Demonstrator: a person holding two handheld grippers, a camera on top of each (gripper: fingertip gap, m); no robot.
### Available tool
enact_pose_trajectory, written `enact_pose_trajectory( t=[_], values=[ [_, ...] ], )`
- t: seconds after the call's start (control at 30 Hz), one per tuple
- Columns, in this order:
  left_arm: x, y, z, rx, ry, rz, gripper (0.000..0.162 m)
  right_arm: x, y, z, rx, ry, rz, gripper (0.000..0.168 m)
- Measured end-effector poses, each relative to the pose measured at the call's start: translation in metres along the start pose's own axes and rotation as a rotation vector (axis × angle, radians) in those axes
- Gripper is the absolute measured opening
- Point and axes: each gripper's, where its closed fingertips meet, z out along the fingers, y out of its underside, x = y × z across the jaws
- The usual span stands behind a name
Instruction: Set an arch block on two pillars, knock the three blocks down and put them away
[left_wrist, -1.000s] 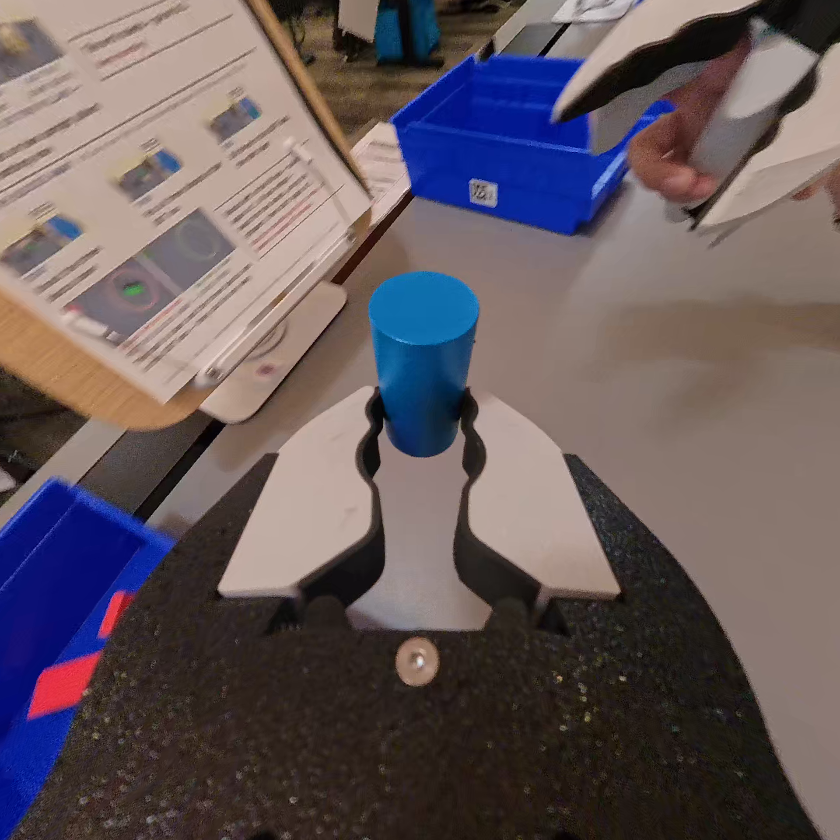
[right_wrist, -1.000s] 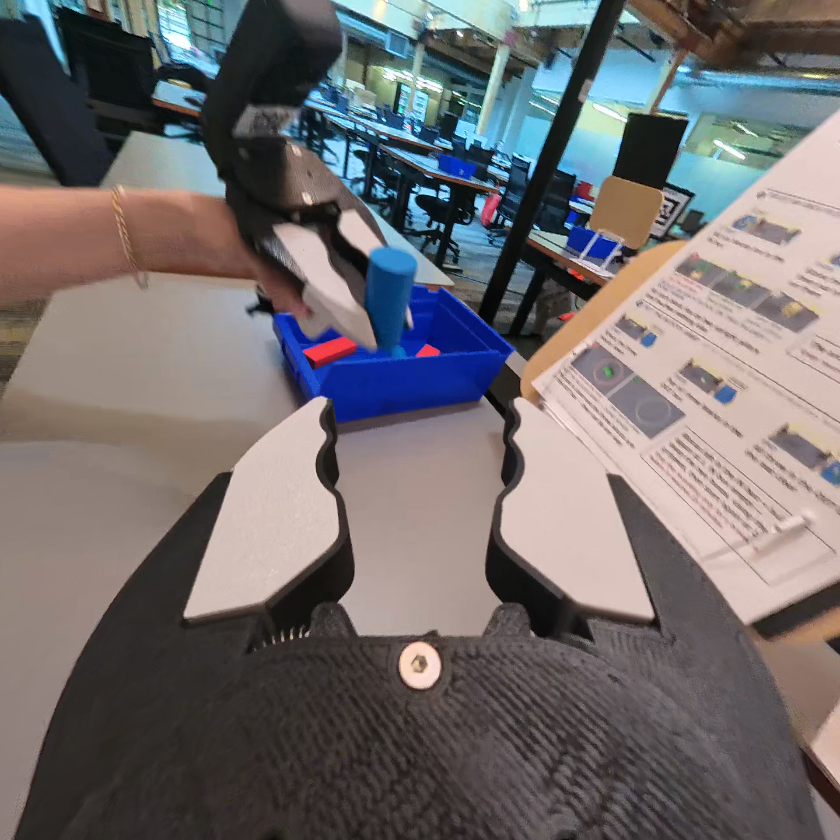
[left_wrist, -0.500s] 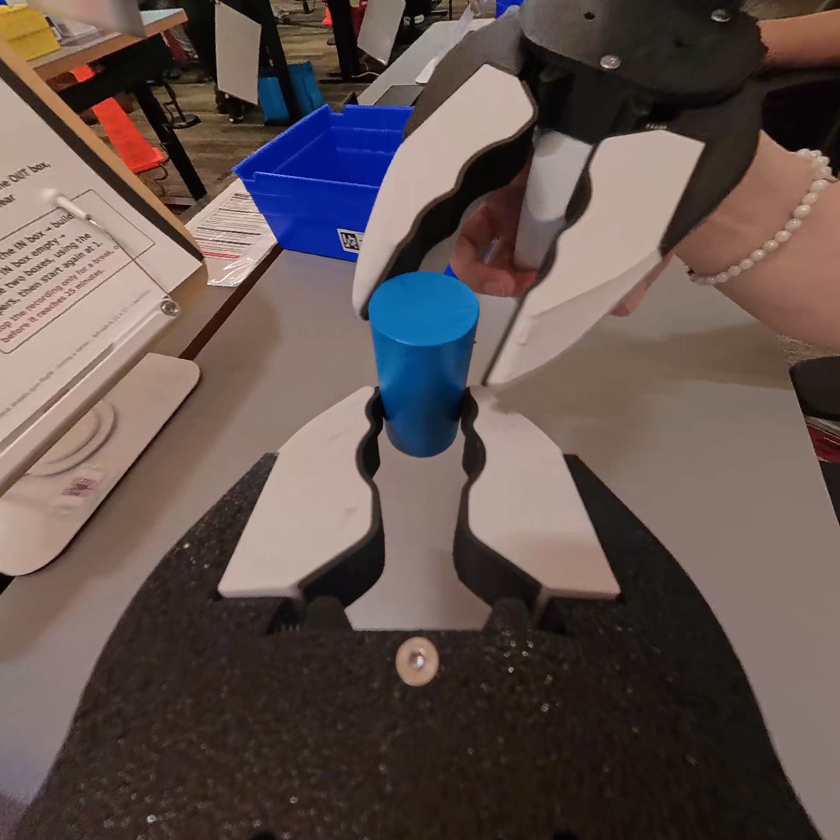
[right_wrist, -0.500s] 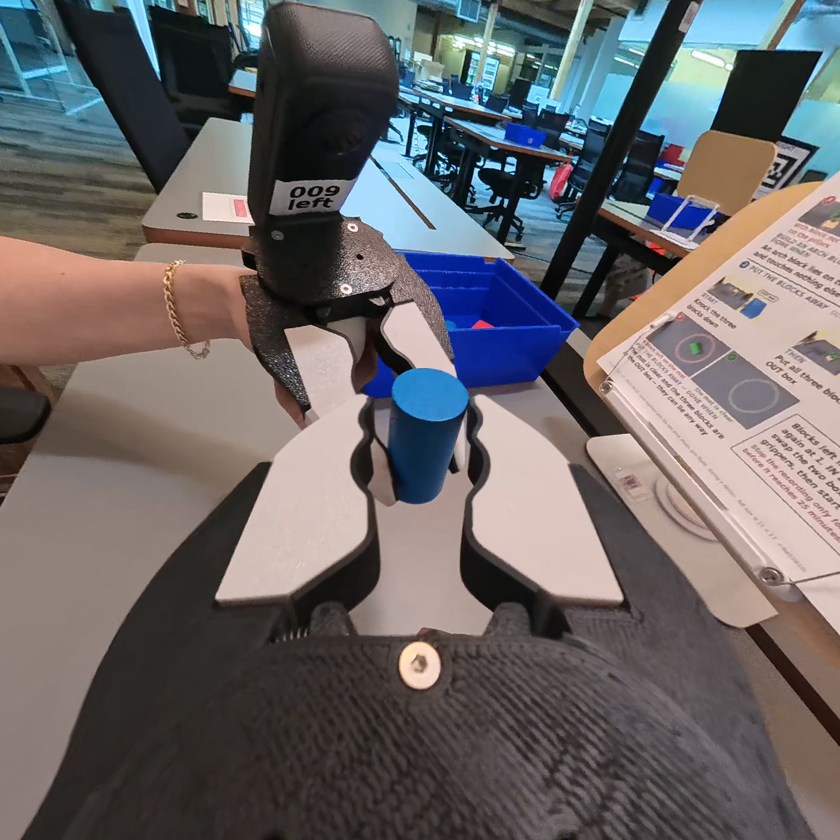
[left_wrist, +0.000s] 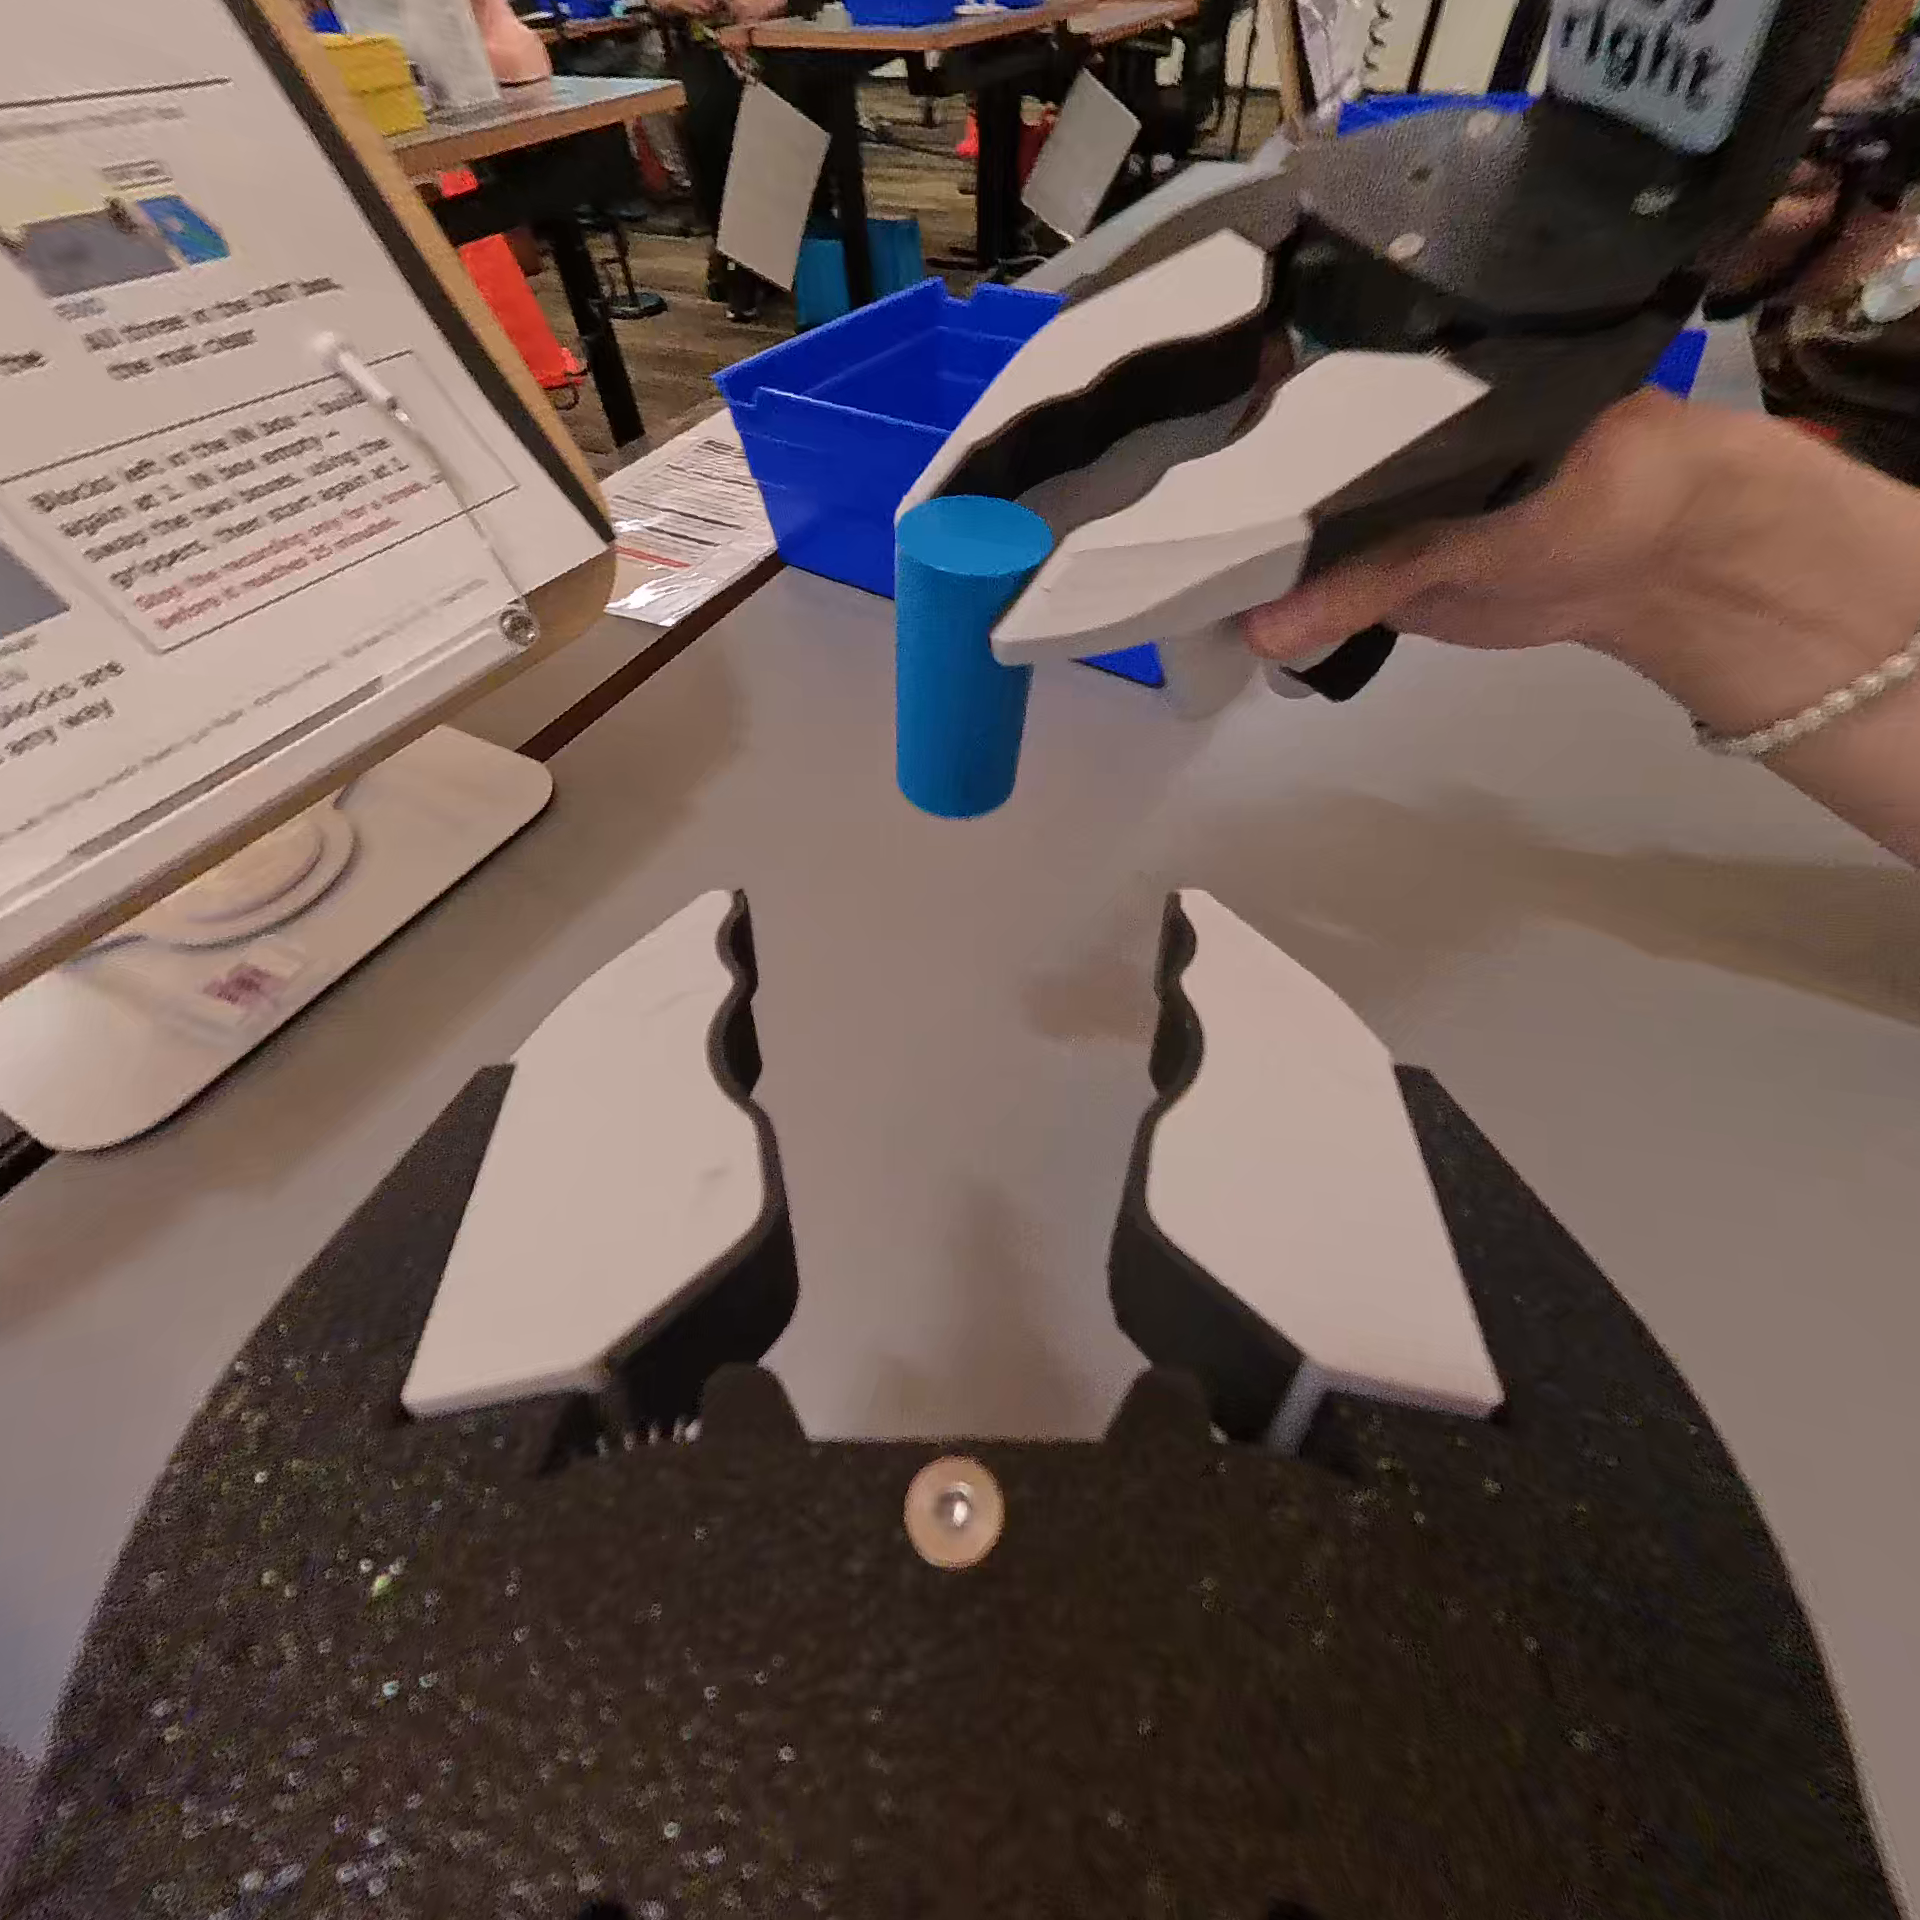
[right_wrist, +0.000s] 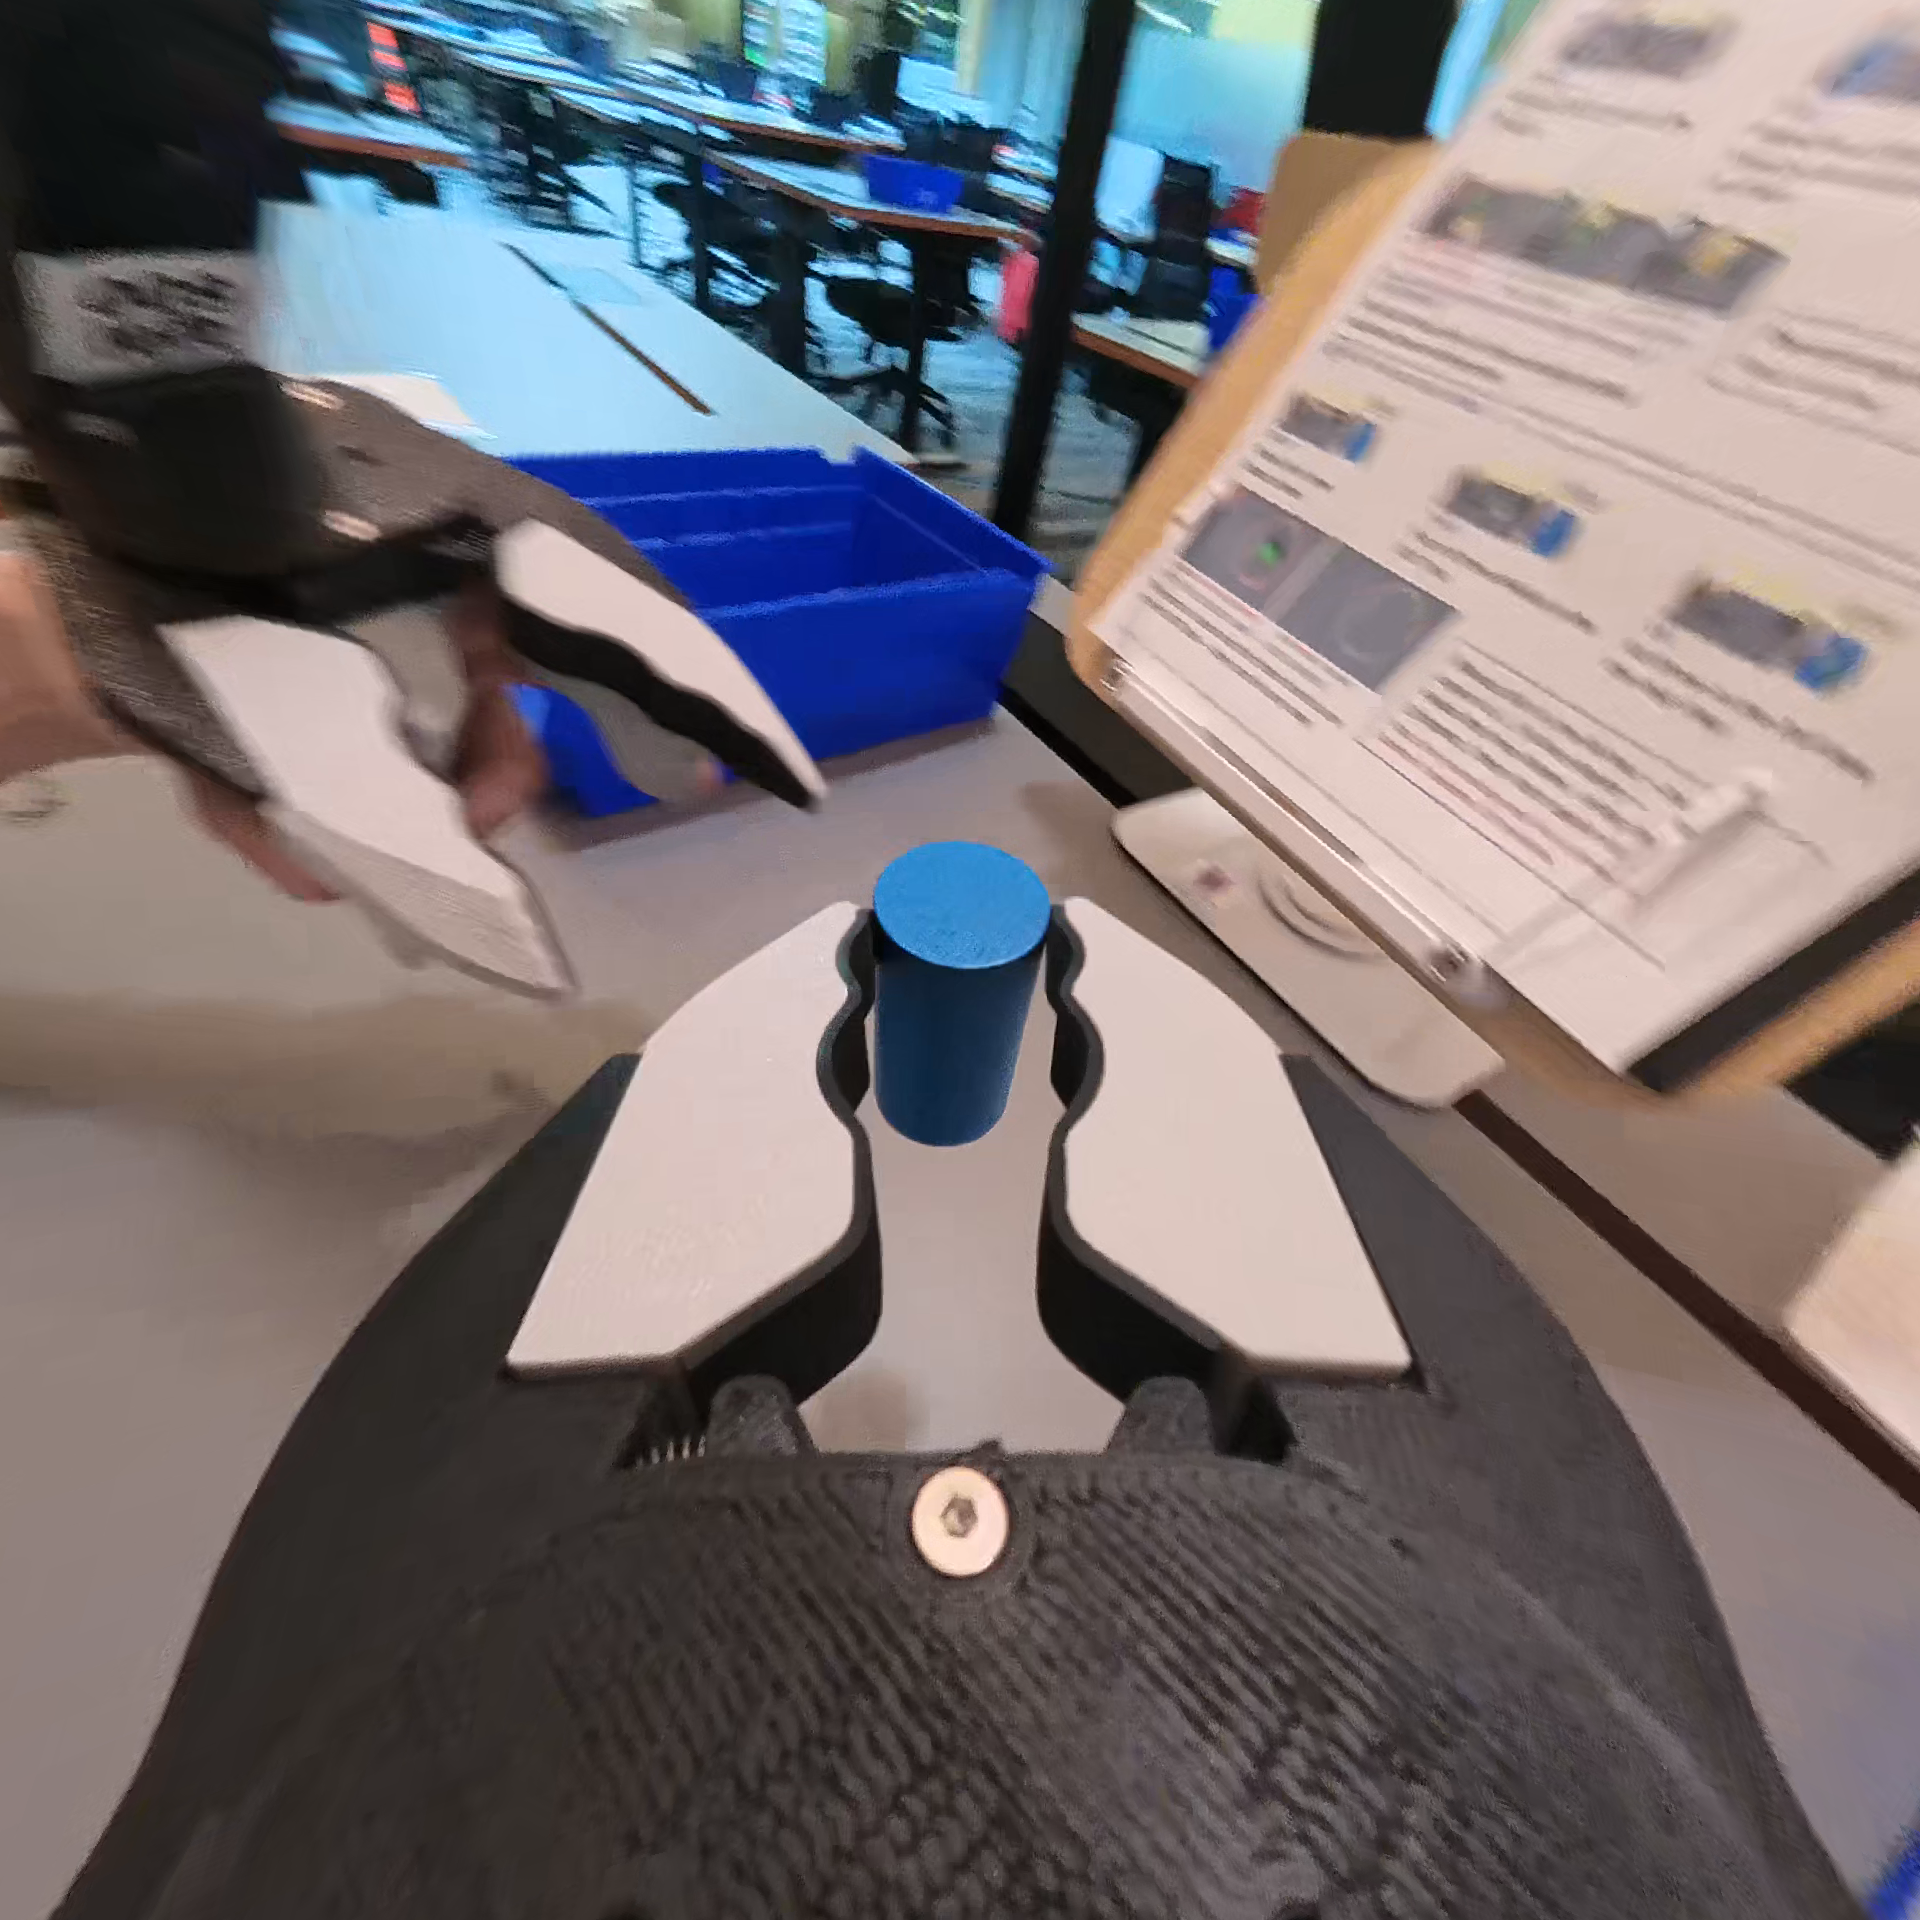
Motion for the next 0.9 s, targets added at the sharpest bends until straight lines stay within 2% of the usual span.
enact_pose_trajectory(
  t=[0.17,0.37,0.9],
  values=[
    [-0.004,0.0,-0.015,0.059,-0.039,-0.093,0.073,0.054,0.053,0.001,-0.071,0.182,0.183,0.032],
    [0.002,0.013,-0.023,0.05,-0.043,-0.105,0.072,0.064,0.106,0.02,-0.174,0.217,0.239,0.032],
    [0.007,0.024,-0.03,0.054,-0.03,-0.101,0.069,0.06,0.128,0.032,-0.246,0.175,0.172,0.032]
  ],
)
